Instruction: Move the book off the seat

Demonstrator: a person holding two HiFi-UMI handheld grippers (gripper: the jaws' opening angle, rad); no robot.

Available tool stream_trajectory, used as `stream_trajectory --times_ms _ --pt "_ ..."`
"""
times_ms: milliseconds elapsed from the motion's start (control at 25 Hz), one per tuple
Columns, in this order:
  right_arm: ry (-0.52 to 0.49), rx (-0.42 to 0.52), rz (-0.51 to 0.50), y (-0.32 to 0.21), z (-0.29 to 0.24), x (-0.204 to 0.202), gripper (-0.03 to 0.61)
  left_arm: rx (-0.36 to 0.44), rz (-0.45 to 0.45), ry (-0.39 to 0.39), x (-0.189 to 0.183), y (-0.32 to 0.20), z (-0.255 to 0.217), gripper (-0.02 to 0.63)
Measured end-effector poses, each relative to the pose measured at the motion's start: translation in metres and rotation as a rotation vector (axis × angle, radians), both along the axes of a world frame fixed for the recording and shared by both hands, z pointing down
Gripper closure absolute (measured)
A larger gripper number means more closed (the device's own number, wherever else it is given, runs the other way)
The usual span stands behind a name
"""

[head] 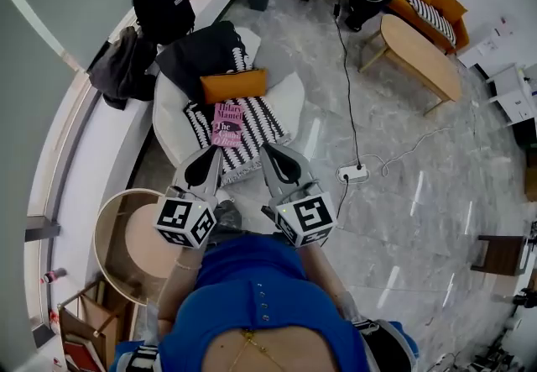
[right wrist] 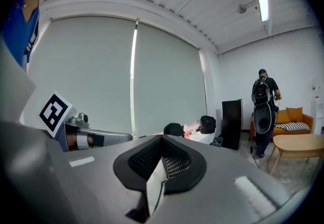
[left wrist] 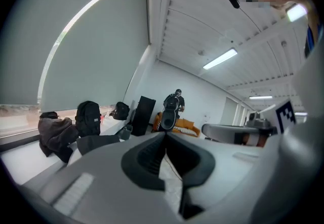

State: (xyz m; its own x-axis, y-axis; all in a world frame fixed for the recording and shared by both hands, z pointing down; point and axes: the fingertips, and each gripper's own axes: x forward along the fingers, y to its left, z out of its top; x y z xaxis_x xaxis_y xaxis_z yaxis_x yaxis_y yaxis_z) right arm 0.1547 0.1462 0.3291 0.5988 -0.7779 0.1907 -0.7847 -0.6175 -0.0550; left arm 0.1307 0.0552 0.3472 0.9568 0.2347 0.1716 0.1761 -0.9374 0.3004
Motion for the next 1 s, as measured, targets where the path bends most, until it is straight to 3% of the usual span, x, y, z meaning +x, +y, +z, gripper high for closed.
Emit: stream_trajectory --times_ms 200,400,1000 --pt "-0.001 0.000 0.017 -0.037 0.001 0.038 0.580 -0.004 0.060 0.004 0.041 -0.022 -0.004 0.611" --pt "-0.002 -0.002 -0.007 -0.073 0.005 0.058 0.580 0.022 0.078 -0.002 0.058 -0.042 -0.002 0.611" --pt "-0.008 -0.033 -0.246 -0.141 0.003 0.090 0.580 -0.003 -0.098 -0.009 0.084 -0.086 -0.010 0.612"
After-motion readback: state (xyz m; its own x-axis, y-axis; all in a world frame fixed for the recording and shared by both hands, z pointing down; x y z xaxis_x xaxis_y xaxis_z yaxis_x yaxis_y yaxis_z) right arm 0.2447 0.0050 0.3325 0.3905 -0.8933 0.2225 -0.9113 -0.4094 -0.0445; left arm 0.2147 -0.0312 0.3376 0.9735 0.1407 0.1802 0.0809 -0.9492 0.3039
